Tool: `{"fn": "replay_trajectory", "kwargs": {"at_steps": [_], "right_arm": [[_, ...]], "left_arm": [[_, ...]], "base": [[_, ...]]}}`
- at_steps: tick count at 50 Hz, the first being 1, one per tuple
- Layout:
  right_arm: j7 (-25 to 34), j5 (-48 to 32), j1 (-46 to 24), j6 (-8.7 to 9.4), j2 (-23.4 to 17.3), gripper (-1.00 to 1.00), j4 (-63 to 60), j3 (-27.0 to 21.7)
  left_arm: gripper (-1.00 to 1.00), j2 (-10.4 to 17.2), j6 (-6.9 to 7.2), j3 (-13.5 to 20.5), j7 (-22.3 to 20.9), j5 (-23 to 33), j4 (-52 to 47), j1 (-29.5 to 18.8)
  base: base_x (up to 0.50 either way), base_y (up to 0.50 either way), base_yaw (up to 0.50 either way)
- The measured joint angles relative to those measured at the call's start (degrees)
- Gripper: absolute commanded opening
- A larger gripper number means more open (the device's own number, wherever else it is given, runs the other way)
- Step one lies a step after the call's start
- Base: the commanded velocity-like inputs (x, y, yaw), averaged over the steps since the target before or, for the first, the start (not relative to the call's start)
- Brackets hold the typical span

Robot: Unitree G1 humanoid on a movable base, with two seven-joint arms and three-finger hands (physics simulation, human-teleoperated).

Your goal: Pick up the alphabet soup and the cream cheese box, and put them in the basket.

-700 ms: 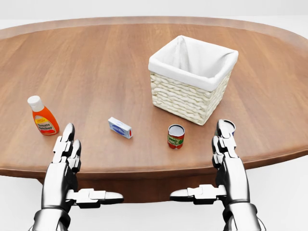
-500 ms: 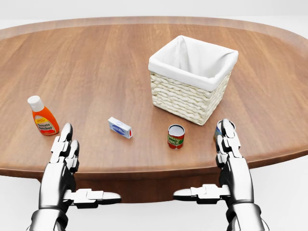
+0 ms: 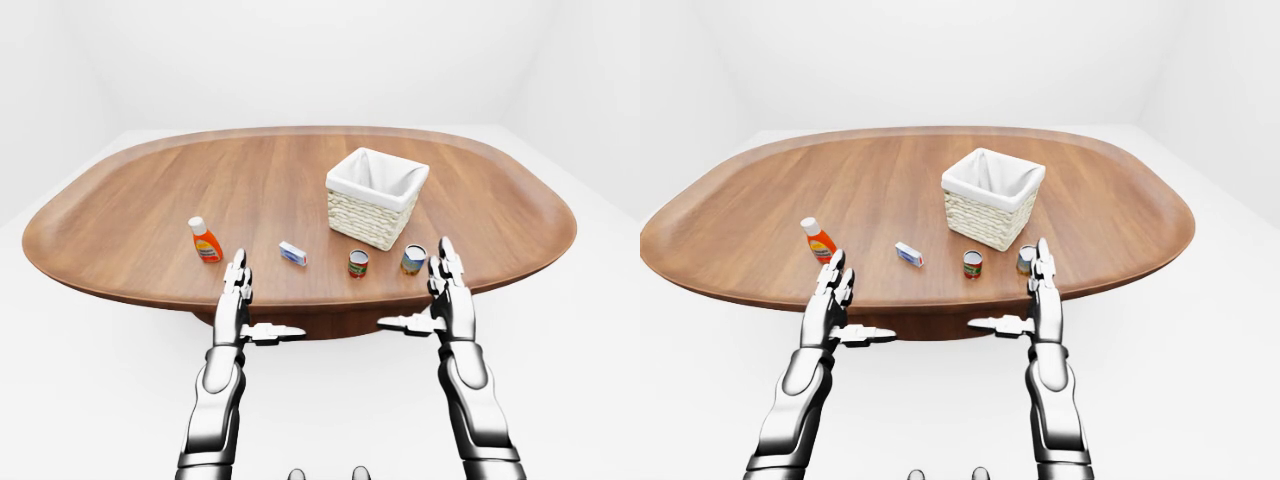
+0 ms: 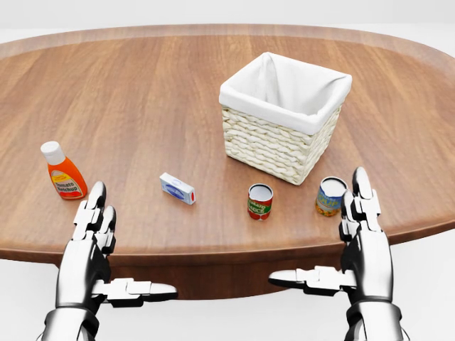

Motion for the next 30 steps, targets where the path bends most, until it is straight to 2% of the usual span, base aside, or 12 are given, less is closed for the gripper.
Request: {"fn": "replay_trajectory", "kwargs": {"at_steps": [5, 30], "right_arm": [[-1.56, -0.06, 0.06, -0.78, -0.02, 1.0, -0.29, -0.63], [-9.39, -0.88, 0.38, -0.81, -0.32, 1.0, -1.3, -3.57]], "left_arm": [[1.0, -0.01, 0.04, -0.01, -0.01, 0.0, -0.09, 0.04], [1.0, 0.04, -0.29, 0.07, 0.05, 0.04, 0.4, -0.12]], "base": [[0.0, 0.0, 0.0], [0.0, 0.0, 0.0]]}}
